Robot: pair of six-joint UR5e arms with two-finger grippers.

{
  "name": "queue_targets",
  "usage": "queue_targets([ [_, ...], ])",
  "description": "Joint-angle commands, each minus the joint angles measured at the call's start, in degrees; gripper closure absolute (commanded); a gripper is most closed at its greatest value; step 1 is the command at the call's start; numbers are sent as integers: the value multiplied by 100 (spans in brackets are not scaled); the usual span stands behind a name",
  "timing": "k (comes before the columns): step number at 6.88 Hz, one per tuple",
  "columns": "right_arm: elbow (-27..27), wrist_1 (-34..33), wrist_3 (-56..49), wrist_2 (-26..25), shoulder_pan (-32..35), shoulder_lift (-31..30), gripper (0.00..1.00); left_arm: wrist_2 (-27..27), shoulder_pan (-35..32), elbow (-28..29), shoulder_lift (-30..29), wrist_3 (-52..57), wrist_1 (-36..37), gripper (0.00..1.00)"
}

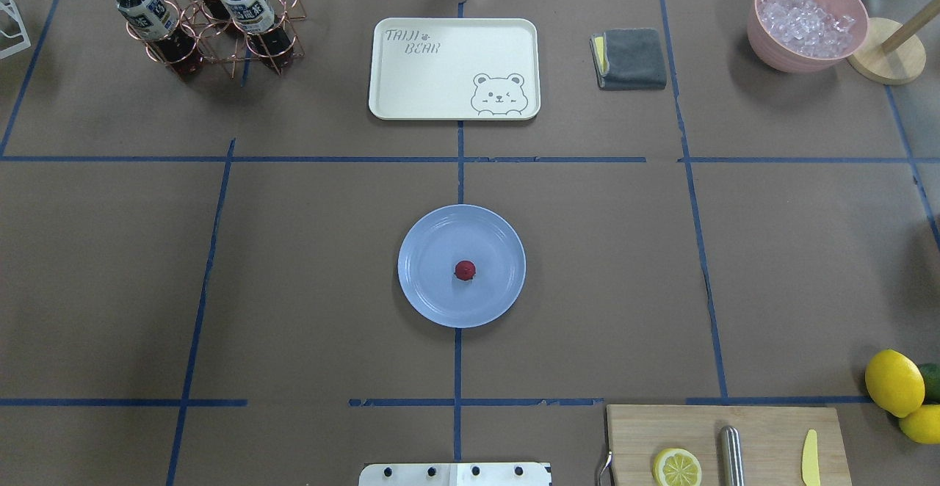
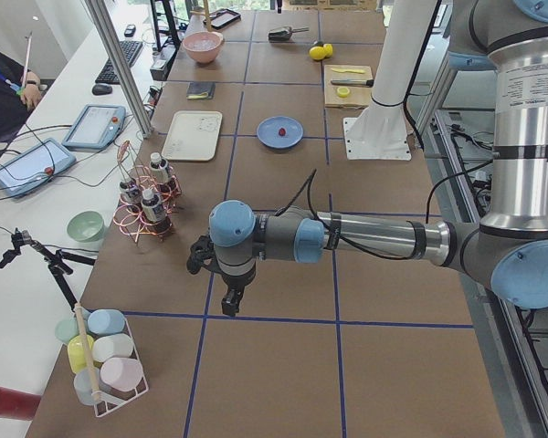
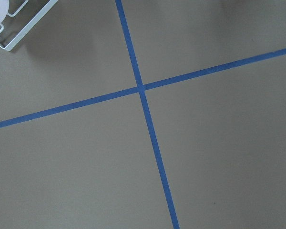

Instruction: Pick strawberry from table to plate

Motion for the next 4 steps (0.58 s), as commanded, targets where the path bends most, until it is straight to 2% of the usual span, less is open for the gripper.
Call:
queue_targets([
  [1,-7,1,10,1,2,0,0,-1,8,-13,0,0,0,0],
  [4,-16,1,-16,-8,11,-9,0,16,-1,-4,0,0,0,0],
])
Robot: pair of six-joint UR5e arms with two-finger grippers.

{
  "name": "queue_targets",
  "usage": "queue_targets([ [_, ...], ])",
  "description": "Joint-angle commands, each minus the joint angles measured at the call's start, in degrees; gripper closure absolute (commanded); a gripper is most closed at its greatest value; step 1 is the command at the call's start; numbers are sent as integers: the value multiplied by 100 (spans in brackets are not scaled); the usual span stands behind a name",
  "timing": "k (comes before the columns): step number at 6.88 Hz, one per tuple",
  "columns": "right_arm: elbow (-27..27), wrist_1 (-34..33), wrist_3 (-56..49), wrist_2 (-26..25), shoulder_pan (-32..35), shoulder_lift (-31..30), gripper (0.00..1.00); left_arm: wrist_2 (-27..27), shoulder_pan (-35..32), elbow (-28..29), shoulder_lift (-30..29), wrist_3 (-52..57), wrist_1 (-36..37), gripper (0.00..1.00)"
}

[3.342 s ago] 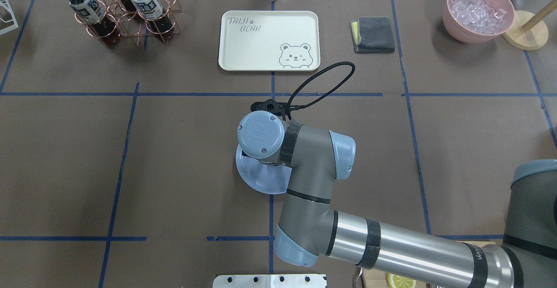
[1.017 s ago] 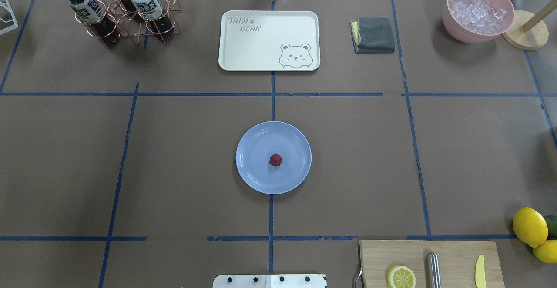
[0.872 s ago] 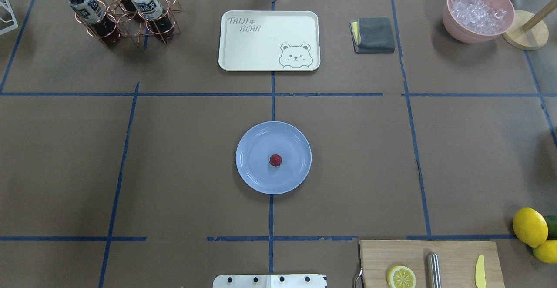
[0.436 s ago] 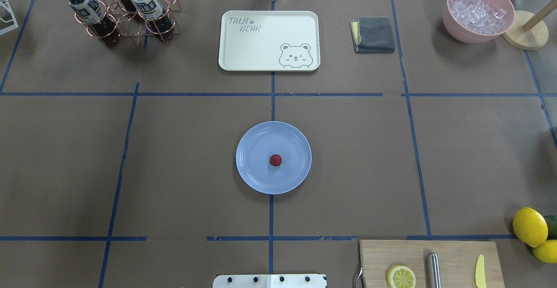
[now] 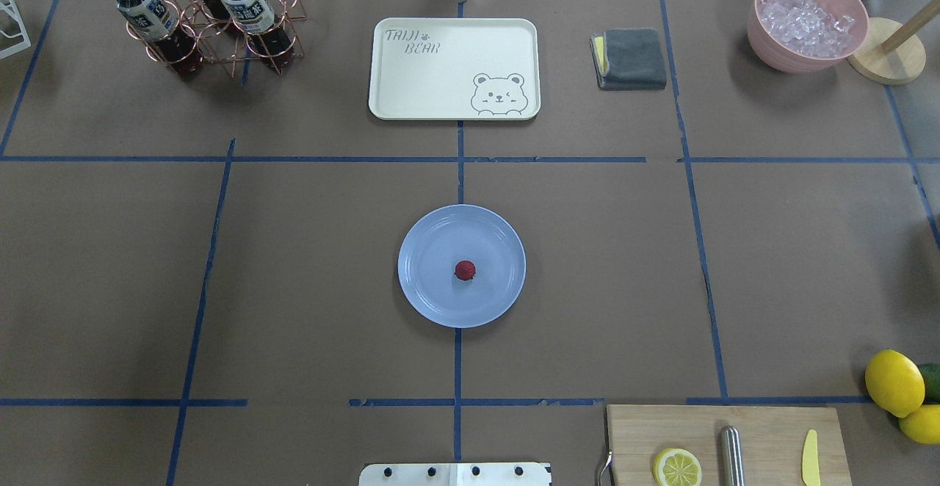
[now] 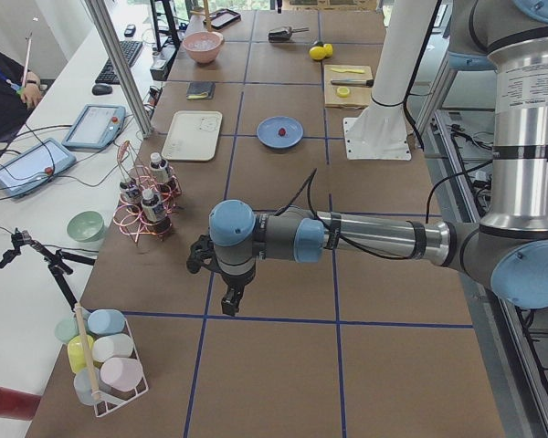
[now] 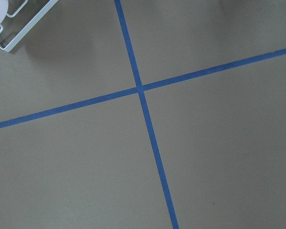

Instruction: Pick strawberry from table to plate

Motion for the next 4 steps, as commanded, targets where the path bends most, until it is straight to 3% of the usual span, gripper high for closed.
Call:
queue_targets([
  [1,-6,9,5,2,14,-23,0,13,5,24,0,0,0,0],
  [4,3,9,5,-7,5,-32,0,22,5,33,0,0,-9,0],
])
